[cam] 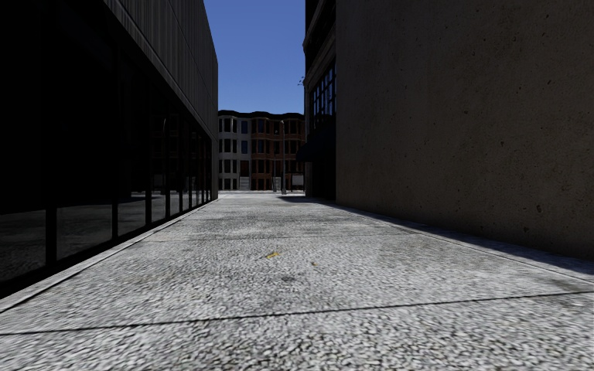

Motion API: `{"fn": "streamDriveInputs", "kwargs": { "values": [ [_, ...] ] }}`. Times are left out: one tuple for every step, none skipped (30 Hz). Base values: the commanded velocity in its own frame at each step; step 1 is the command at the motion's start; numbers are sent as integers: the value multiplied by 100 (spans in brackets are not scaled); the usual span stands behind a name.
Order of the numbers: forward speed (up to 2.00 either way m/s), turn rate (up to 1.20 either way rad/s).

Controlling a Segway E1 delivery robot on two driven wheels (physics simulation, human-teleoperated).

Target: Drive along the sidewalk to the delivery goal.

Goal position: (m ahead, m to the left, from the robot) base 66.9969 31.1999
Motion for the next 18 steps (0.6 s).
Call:
{"fn": "streamDriveInputs", "kwargs": {
  "values": [
    [0,0],
    [0,0],
    [0,0],
    [0,0],
    [0,0],
    [0,0],
    [200,0],
    [200,0],
    [200,0],
    [200,0],
    [200,0],
    [200,0],
    [200,0],
    [200,0],
    [200,0],
    [200,0],
    [200,0],
    [200,0]
  ]
}}
